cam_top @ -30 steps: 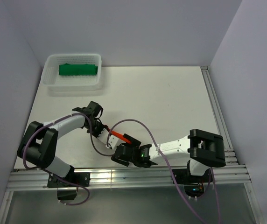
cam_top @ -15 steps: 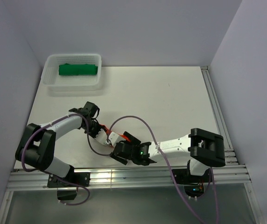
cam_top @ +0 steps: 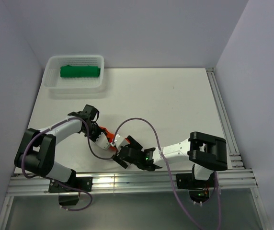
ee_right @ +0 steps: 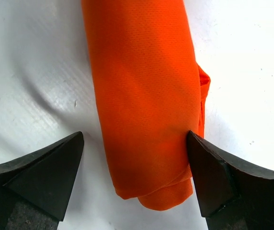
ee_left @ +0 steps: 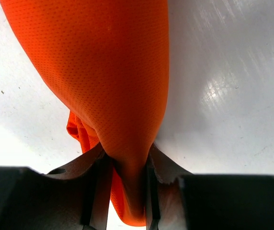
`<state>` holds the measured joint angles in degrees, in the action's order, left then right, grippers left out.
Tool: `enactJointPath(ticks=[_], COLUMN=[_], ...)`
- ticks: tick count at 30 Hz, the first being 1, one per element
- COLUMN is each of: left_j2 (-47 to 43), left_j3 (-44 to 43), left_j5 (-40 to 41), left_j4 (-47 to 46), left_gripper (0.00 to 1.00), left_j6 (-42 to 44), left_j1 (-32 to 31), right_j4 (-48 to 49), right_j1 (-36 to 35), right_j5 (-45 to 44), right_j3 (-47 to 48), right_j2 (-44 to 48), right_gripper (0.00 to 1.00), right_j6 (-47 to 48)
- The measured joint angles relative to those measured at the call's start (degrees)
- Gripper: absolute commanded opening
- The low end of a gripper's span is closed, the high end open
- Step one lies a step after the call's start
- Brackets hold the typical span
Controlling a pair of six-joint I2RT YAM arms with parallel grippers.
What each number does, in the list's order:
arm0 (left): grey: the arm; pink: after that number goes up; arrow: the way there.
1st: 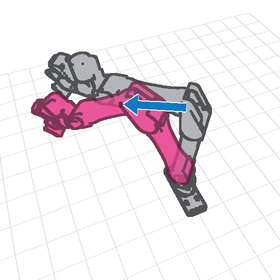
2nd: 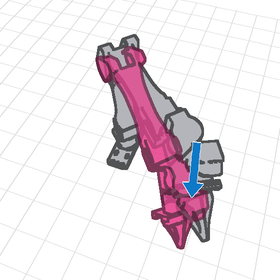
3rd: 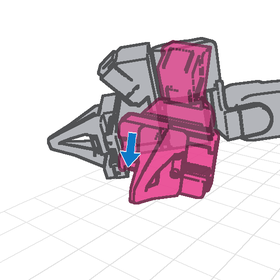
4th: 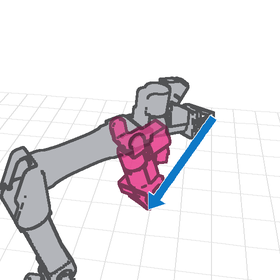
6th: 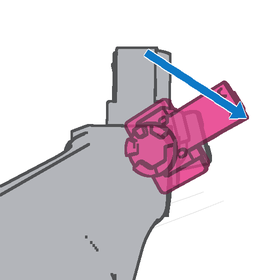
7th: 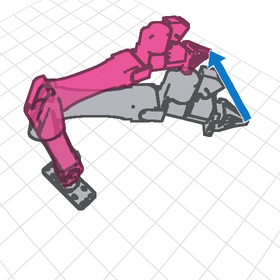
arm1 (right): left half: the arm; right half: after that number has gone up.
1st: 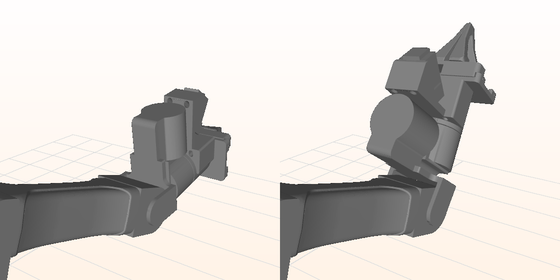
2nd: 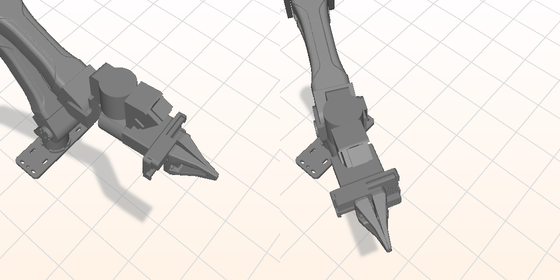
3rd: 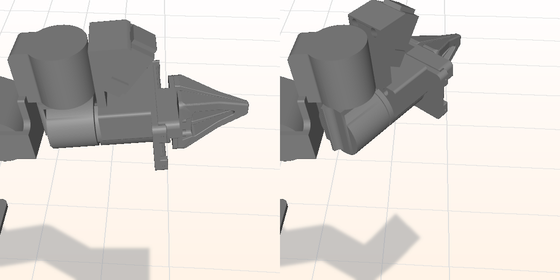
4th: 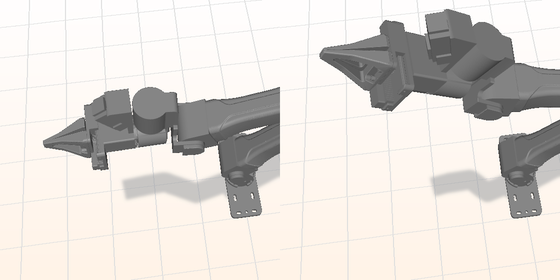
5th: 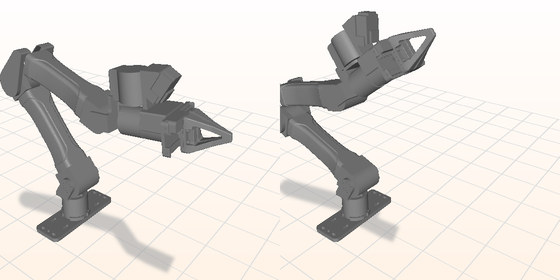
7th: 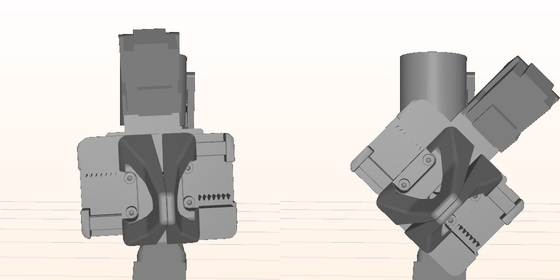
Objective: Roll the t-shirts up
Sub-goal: Roll the tshirt
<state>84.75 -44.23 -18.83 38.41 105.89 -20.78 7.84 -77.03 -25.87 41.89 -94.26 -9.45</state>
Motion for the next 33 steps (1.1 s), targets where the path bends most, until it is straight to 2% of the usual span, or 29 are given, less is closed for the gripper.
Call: enactJointPath(ticks=[6, 9, 10, 11, 12, 15, 19, 20, 21, 25, 30, 33], left_j2=[2.14, 4.46, 5.18, 5.68, 5.92, 6.12, 6.78, 6.91, 6.99, 7.3, 7.39, 7.41], left_j3=[-2.62, -5.53, -6.43, -7.06, -7.39, -7.58, -8.35, -8.52, -8.61, -8.81, -8.72, -8.59], left_j5=[-0.07, 0.33, 0.33, 0.35, 0.33, 0.22, 0.07, 0.0, -0.17, -0.96, -2.03, -2.86], left_j4=[2.91, 5.95, 6.8, 7.37, 7.67, 7.98, 8.85, 9.11, 9.25, 11.43, 13.4, 13.11], left_gripper=[0.32, 0.32, 0.33, 0.33, 0.33, 0.33, 0.34, 0.35, 0.37, 0.75, 0.77, 0.74], left_j6=[0.76, 1.01, 0.92, 0.79, 0.79, 0.79, 0.76, 0.9, 0.98, 0.92, 1.07, 1.07], left_j1=[0.81, 0.85, 0.87, 0.96, 1.09, 1.25, 1.25, 1.27, 1.36, 2.21, 3.37, 3.85], right_j4=[5.57, 9.75, 11.26, 12.5, 13.68, 17.27, 21.53, 22.49, 23.37, 25.53, 25.68, 25.42], right_j1=[0.52, 1.31, 1.79, 2.1, 2.47, 3.08, 3.58, 3.63, 3.69, 4.2, 4.72, 4.94], right_j5=[-1.97, -1.81, -1.38, -1.11, -0.76, -0.31, -0.24, -0.22, -0.17, 0.37, 1.25, 1.77], right_j3=[-0.9, -2.03, -2.62, -3.06, -3.63, -5.22, -7.15, -7.65, -8.13, -9.16, -9.44, -9.42], right_j2=[-1.86, -2.73, -2.93, -3.1, -3.32, -3.61, -3.61, -3.61, -3.61, -3.58, -3.21, -3.04], right_gripper=[0.93, 0.76, 0.59, 0.55, 0.54, 0.41, 0.34, 0.3, 0.28, 0.27, 0.27, 0.28], right_j6=[-0.55, -0.72, -0.83, -0.7, -1.01, -0.76, -0.66, -0.76, -0.96, -1.57, -2.34, -2.47])
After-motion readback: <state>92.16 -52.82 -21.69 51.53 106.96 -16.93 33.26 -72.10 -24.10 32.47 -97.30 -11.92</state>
